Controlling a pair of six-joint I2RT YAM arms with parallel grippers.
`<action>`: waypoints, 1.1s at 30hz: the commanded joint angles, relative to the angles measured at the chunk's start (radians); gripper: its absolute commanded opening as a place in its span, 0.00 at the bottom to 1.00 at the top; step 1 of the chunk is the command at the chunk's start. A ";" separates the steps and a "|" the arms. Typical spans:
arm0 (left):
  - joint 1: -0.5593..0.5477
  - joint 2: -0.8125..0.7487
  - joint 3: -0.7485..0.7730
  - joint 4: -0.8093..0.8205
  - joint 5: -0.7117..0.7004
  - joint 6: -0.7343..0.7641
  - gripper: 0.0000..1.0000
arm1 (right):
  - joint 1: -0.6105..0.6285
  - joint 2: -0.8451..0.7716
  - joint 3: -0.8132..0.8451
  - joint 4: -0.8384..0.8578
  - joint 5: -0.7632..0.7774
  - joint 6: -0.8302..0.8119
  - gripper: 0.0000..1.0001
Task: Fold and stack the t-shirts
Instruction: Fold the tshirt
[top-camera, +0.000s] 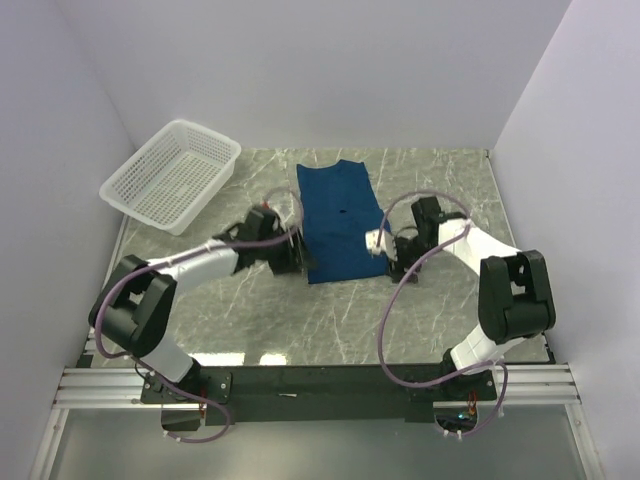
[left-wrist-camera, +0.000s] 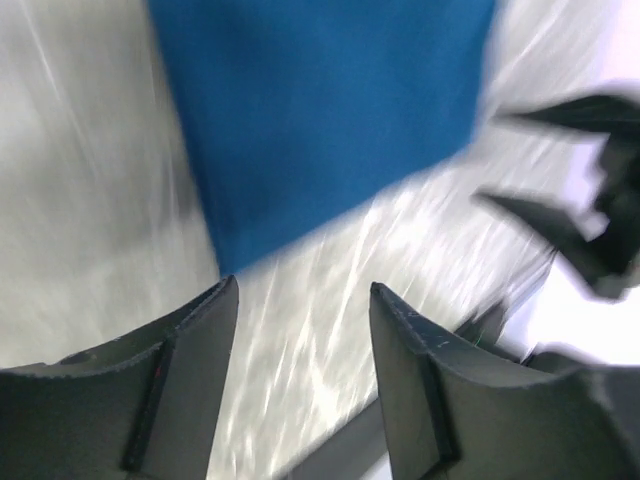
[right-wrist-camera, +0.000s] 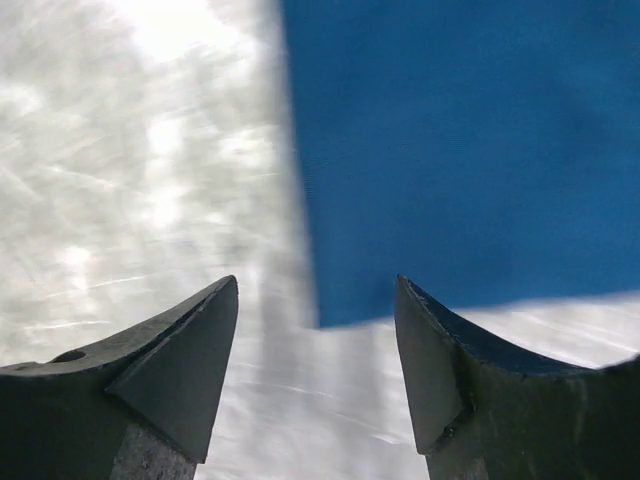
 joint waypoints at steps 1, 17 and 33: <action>-0.075 -0.031 -0.114 0.039 -0.032 -0.134 0.62 | 0.011 -0.086 -0.104 0.074 0.011 -0.163 0.71; -0.117 0.160 -0.072 0.068 -0.165 -0.308 0.61 | 0.024 -0.129 -0.211 0.224 0.045 -0.143 0.70; -0.117 0.186 -0.063 0.108 -0.141 -0.274 0.21 | 0.080 -0.008 -0.151 0.172 0.186 -0.223 0.59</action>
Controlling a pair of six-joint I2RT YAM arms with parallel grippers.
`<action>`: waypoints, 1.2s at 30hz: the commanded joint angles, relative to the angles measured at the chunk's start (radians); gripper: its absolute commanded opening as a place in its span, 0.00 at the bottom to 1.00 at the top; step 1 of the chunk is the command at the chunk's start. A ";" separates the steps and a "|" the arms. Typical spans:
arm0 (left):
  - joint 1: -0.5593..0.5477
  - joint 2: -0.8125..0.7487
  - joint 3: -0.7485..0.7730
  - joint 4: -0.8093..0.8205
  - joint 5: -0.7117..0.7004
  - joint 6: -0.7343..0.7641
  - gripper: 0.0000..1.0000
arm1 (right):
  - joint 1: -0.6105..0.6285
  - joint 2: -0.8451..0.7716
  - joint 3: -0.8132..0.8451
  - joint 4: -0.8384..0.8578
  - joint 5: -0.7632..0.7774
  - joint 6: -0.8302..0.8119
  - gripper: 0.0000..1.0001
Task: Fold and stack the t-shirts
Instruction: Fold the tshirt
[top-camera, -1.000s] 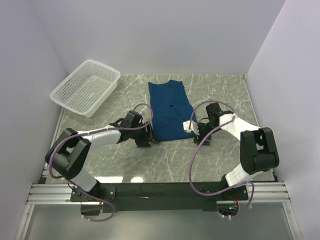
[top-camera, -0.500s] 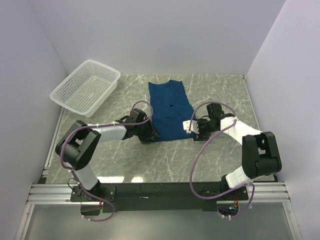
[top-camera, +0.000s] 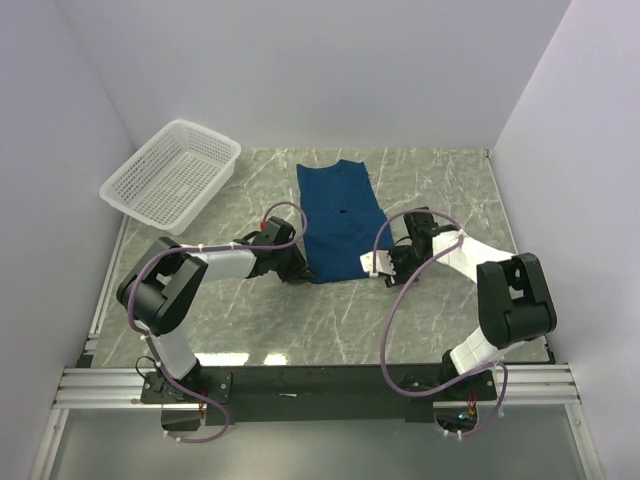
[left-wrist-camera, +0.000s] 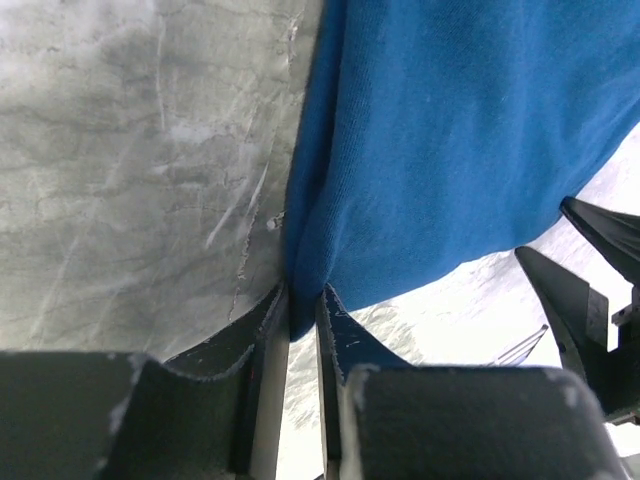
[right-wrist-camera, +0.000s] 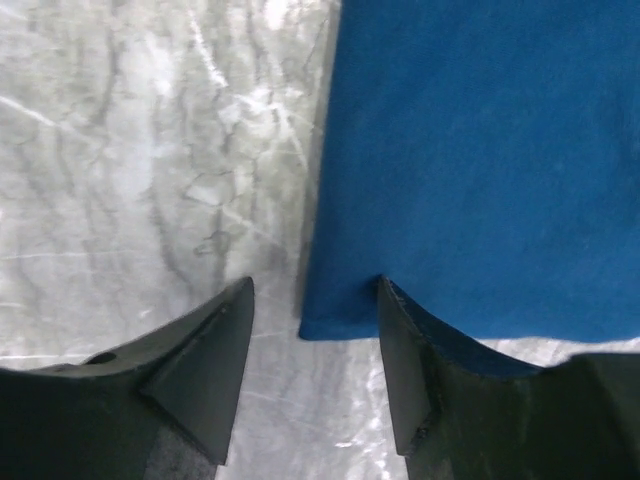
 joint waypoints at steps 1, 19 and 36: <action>-0.005 0.007 0.001 0.028 0.015 0.031 0.21 | 0.032 0.049 0.046 0.037 0.058 0.044 0.56; -0.045 -0.096 -0.137 0.119 0.140 0.038 0.01 | 0.049 -0.095 -0.037 -0.144 0.045 0.021 0.00; -0.055 -0.185 -0.128 0.100 0.164 0.018 0.00 | 0.041 -0.157 0.105 -0.167 -0.019 0.351 0.00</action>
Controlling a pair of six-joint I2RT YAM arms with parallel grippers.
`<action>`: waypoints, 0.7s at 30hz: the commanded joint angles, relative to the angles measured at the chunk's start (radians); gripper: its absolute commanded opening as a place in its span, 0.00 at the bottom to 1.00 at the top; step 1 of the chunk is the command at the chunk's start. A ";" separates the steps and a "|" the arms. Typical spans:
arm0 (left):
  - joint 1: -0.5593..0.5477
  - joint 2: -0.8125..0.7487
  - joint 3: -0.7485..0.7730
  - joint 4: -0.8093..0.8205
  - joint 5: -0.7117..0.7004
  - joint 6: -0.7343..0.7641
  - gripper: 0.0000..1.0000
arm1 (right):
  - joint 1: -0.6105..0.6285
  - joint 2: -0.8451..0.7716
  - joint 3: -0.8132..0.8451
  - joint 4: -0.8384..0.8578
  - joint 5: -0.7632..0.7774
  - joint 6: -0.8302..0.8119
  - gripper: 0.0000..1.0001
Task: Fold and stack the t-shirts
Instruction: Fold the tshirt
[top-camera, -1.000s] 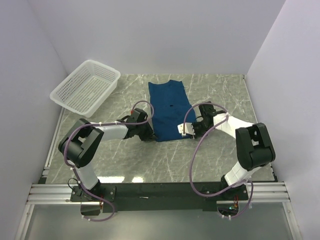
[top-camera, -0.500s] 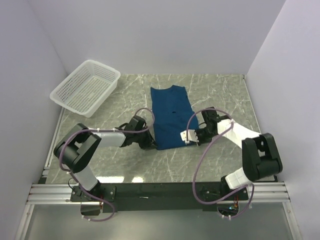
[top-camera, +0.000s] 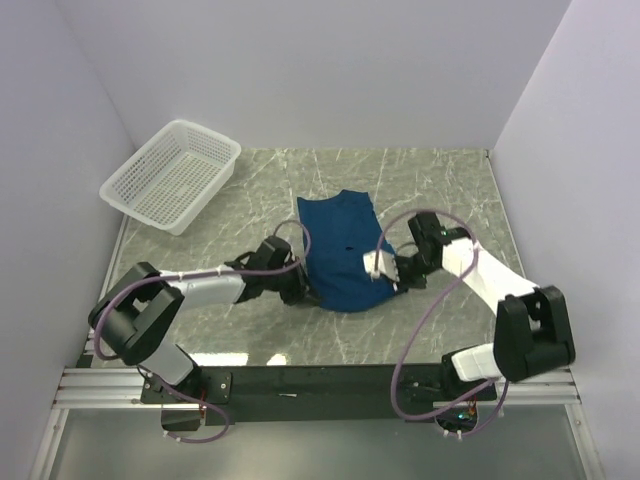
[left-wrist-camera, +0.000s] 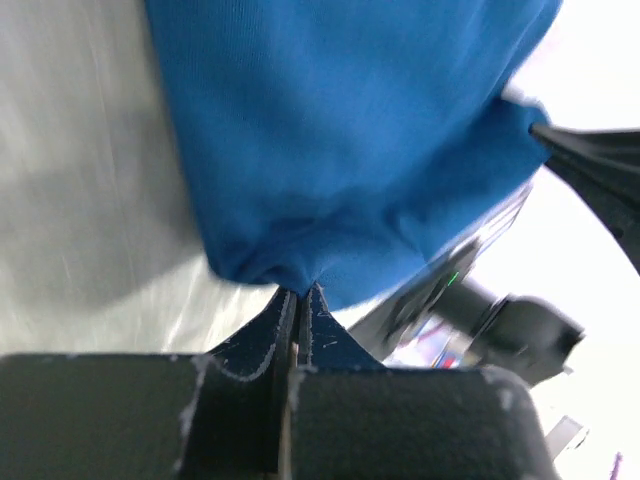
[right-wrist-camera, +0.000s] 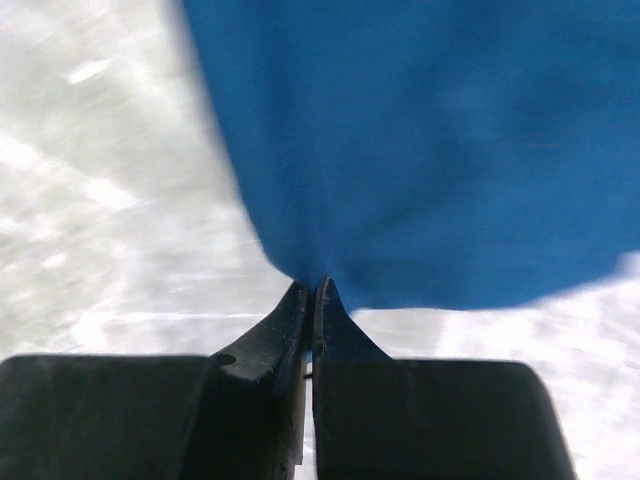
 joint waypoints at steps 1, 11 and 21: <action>0.091 0.052 0.138 0.000 0.011 0.055 0.00 | -0.002 0.086 0.165 0.118 0.005 0.173 0.00; 0.295 0.248 0.448 -0.124 0.076 0.180 0.01 | -0.004 0.431 0.610 0.191 0.082 0.405 0.00; 0.390 0.454 0.719 -0.204 0.133 0.272 0.01 | -0.001 0.591 0.785 0.336 0.145 0.566 0.00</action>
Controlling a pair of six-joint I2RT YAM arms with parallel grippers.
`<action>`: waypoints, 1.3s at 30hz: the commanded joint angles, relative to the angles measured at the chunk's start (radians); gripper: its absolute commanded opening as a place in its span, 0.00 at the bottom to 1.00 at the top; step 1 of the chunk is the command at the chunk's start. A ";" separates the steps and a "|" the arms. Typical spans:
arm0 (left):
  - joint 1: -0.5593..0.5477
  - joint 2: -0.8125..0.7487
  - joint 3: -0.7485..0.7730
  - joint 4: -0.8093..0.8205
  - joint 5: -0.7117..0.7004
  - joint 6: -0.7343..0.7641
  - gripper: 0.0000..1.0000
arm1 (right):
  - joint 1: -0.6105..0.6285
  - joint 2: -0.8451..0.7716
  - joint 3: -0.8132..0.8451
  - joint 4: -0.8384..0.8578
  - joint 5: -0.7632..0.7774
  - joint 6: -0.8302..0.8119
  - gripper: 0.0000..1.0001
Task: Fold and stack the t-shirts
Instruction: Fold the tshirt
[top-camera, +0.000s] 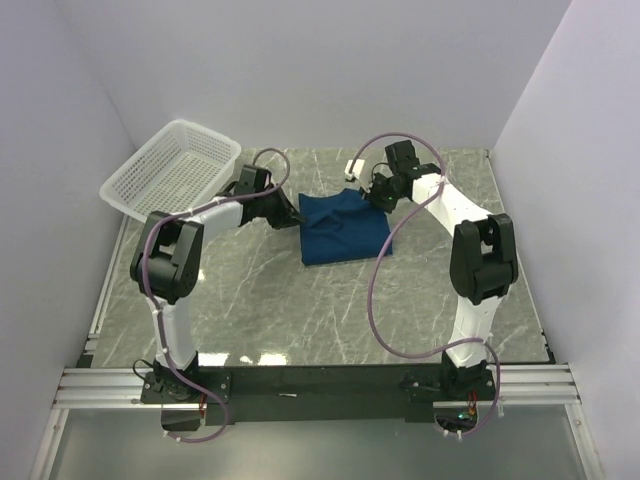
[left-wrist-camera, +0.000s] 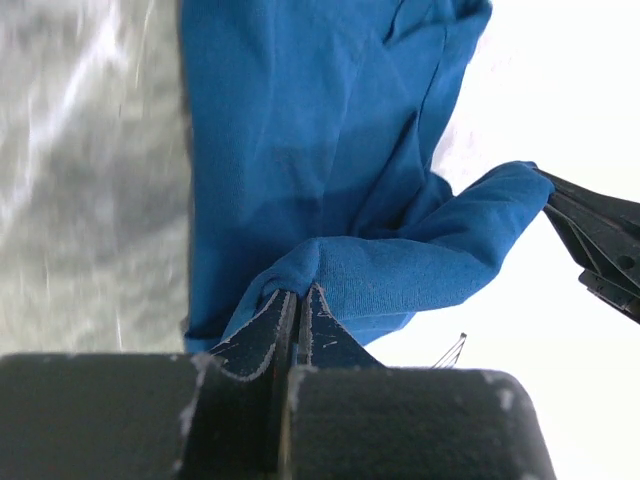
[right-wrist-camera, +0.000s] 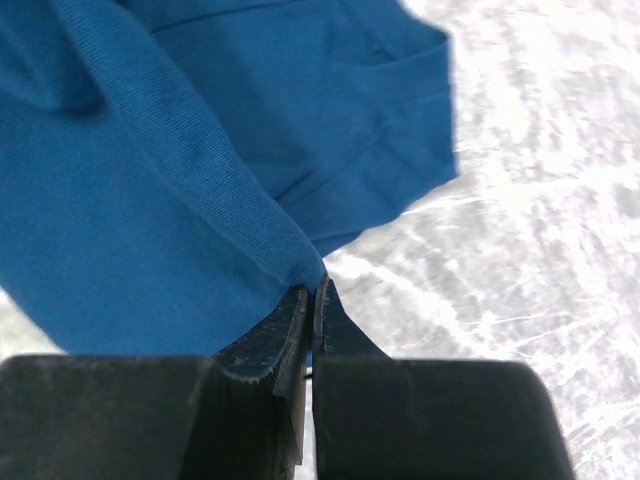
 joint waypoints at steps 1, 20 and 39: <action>0.013 0.047 0.121 -0.031 0.036 0.062 0.01 | -0.002 0.029 0.077 0.096 0.043 0.092 0.00; 0.065 0.204 0.336 0.076 0.048 0.034 0.01 | -0.002 0.132 0.172 0.285 0.157 0.261 0.00; 0.096 0.339 0.439 0.183 0.018 -0.021 0.01 | 0.001 0.249 0.259 0.378 0.249 0.336 0.00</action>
